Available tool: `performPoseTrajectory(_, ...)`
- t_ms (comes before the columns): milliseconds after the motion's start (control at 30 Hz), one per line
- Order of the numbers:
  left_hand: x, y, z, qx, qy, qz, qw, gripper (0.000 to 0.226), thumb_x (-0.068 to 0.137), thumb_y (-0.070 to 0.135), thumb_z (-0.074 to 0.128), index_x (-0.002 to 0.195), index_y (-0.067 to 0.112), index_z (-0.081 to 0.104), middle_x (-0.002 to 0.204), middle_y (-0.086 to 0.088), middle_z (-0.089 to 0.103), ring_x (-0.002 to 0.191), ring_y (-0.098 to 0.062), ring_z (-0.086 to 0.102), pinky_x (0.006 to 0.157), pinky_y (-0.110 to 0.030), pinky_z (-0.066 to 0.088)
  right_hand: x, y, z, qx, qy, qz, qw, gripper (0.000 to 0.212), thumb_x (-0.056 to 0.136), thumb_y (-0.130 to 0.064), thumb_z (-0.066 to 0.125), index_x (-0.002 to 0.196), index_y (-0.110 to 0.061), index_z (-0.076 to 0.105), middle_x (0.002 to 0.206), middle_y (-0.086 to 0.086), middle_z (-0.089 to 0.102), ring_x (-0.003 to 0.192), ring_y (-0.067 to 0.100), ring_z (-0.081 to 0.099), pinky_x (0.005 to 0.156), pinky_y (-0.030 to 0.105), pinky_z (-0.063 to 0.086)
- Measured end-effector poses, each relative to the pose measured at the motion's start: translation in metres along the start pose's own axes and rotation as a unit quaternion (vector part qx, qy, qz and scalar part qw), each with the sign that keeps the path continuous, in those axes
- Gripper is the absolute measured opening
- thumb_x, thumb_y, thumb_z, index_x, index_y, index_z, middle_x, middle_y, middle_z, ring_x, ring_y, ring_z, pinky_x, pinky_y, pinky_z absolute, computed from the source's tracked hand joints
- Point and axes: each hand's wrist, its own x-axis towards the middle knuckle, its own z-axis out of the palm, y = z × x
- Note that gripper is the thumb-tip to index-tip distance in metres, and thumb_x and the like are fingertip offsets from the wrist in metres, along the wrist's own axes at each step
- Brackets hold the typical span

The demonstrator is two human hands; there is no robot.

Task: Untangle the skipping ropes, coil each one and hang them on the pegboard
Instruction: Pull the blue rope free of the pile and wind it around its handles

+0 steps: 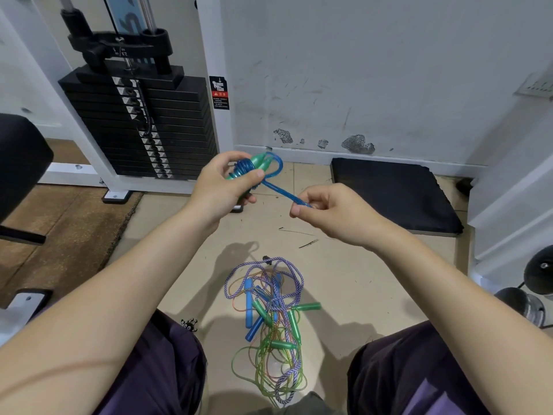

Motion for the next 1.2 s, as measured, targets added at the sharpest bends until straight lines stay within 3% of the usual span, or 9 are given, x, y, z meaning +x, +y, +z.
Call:
performPoseTrajectory(200,-0.007,0.003,0.001,0.094,-0.204,-0.091,0.970,0.038,0.079,0.023,0.080,0.113,0.018,0.065,0.084,-0.007,0.070,0.053,-0.018,0.063,0.048,-0.021,0.047,-0.001,-0.004,-0.010,-0.055,0.095,-0.122,0.986,0.016,0.094,-0.020,0.064,0.088,-0.007,0.070,0.070,0.010,0.058,0.061,0.008,0.042,0.059,0.028,0.035)
performPoseTrajectory(333,-0.014,0.007,0.006,0.087,-0.313,-0.105,0.940,0.043,0.067,0.031,0.082,0.108,0.024,0.068,0.078,-0.004,0.070,0.053,-0.020,0.061,0.049,-0.020,0.043,-0.001,-0.003,-0.009,-0.031,0.103,-0.147,0.983,0.009,0.094,-0.015,0.064,0.090,-0.008,0.069,0.081,0.011,0.067,0.078,0.025,0.059,0.073,0.035,0.046)
performPoseTrajectory(467,-0.018,0.007,0.013,0.077,-0.351,-0.094,0.929,0.030,0.074,0.024,0.084,0.100,0.026,0.070,0.081,-0.003,0.069,0.053,-0.019,0.059,0.049,-0.021,0.040,-0.002,-0.004,-0.005,0.008,0.076,-0.160,0.984,0.014,0.094,-0.009,0.062,0.084,-0.018,0.065,0.070,-0.009,0.061,0.065,0.005,0.053,0.066,0.023,0.045)
performPoseTrajectory(567,-0.018,0.007,0.016,0.058,-0.318,-0.090,0.942,0.036,0.070,0.032,0.081,0.102,0.024,0.068,0.082,-0.003,0.069,0.052,-0.019,0.057,0.050,-0.021,0.038,-0.003,-0.007,-0.003,0.043,0.070,-0.177,0.981,0.015,0.095,-0.007,0.059,0.086,-0.017,0.065,0.070,-0.001,0.064,0.068,0.004,0.057,0.068,0.022,0.048)
performPoseTrajectory(667,-0.014,0.007,0.015,0.012,-0.263,-0.108,0.959,0.037,0.071,0.037,0.075,0.103,0.019,0.067,0.080,-0.004,0.067,0.052,-0.016,0.055,0.054,-0.022,0.040,-0.002,-0.008,-0.009,0.098,0.104,-0.164,0.976,0.013,0.097,-0.006,0.056,0.089,-0.012,0.065,0.064,-0.008,0.063,0.053,-0.003,0.053,0.053,0.008,0.039)
performPoseTrajectory(767,-0.010,0.007,0.013,-0.030,-0.221,-0.113,0.968,0.026,0.080,0.032,0.072,0.100,0.015,0.070,0.077,-0.001,0.066,0.052,-0.012,0.055,0.050,-0.018,0.041,0.000,-0.004,-0.015,0.188,0.104,-0.100,0.972,0.015,0.100,-0.014,0.052,0.091,-0.017,0.064,0.074,-0.005,0.069,0.041,0.004,0.033,0.042,0.020,0.031)
performPoseTrajectory(833,-0.009,0.006,0.015,-0.053,-0.178,-0.108,0.977,0.021,0.089,0.025,0.069,0.105,0.012,0.069,0.074,0.002,0.067,0.051,-0.012,0.057,0.048,-0.016,0.041,0.001,-0.001,-0.016,0.221,0.082,-0.073,0.969,0.016,0.101,-0.016,0.050,0.092,-0.018,0.063,0.090,0.009,0.070,0.040,0.009,0.030,0.044,0.020,0.030)
performPoseTrajectory(967,-0.008,0.005,0.017,-0.141,-0.098,-0.104,0.980,0.022,0.094,0.022,0.066,0.111,0.008,0.067,0.077,-0.002,0.067,0.051,-0.014,0.057,0.049,-0.018,0.042,0.002,0.000,-0.014,0.233,0.025,-0.060,0.970,0.015,0.103,-0.014,0.047,0.095,-0.014,0.060,0.101,0.007,0.073,0.040,0.009,0.025,0.042,0.017,0.029)
performPoseTrajectory(1200,-0.008,0.010,0.015,-0.277,-0.055,-0.135,0.950,0.029,0.095,0.024,0.064,0.115,0.003,0.063,0.092,-0.012,0.069,0.051,-0.013,0.055,0.043,-0.016,0.041,0.003,0.000,0.002,0.152,-0.016,-0.023,0.988,0.013,0.100,-0.017,0.053,0.098,-0.014,0.066,0.092,0.026,0.068,0.048,0.016,0.023,0.050,0.032,0.017)
